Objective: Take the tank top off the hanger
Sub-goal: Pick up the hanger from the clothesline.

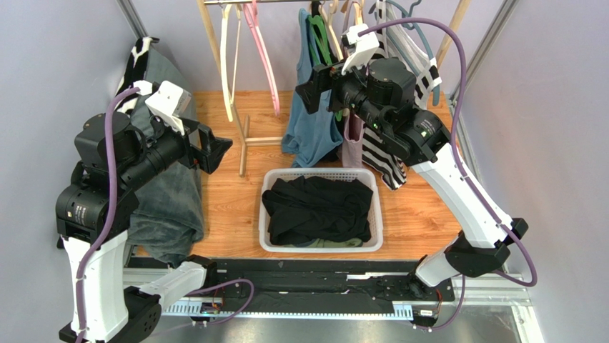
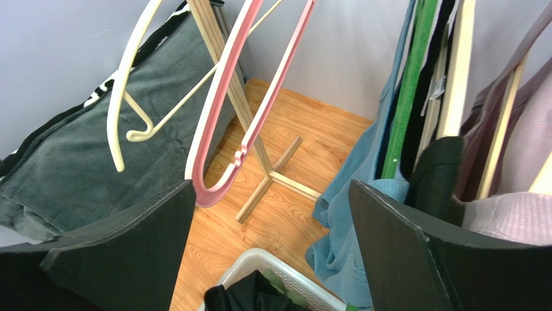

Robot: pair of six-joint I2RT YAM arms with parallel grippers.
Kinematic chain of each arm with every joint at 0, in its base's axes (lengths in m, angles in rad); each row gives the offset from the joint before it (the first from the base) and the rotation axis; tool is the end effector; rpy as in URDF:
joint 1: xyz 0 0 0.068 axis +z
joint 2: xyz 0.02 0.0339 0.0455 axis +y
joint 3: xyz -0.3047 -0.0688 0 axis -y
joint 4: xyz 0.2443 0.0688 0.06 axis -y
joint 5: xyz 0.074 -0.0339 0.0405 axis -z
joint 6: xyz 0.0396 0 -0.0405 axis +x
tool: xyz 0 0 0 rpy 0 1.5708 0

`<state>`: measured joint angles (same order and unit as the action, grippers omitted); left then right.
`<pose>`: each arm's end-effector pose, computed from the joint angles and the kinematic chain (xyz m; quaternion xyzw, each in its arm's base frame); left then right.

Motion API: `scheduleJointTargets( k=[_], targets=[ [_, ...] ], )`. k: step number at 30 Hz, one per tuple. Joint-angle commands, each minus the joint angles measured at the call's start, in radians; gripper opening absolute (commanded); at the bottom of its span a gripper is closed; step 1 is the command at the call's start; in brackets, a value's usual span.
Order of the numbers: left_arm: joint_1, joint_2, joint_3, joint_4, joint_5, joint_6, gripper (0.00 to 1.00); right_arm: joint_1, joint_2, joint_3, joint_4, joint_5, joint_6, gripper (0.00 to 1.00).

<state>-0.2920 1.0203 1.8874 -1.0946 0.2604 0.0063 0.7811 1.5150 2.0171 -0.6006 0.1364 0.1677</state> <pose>0.0759 -0.0335 0.5730 0.1952 0.7555 -0.1884 0.5963 0.2175 0.2081 0.5768 -0.1796 0.7187 0.2611 0.6190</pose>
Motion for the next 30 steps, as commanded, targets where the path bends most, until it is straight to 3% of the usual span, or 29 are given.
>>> scheduleJointTargets(
  k=[1, 18, 22, 30],
  targets=[
    [0.004, -0.009, -0.004, 0.039, 0.007, 0.003, 0.95, -0.022, -0.013, 0.017, 0.041, -0.014, -0.002, 0.93],
    [0.005, -0.020, -0.005, 0.038, 0.019, -0.002, 0.95, -0.094, -0.010, -0.026, 0.016, -0.008, 0.036, 0.93],
    [0.005, -0.025, -0.002, 0.036, 0.022, -0.002, 0.95, -0.095, 0.026, 0.014, -0.069, 0.109, 0.013, 0.91],
    [0.005, -0.025, -0.005, 0.038, 0.030, -0.002, 0.95, -0.109, 0.010, 0.009, -0.079, 0.258, -0.045, 0.89]
  ],
)
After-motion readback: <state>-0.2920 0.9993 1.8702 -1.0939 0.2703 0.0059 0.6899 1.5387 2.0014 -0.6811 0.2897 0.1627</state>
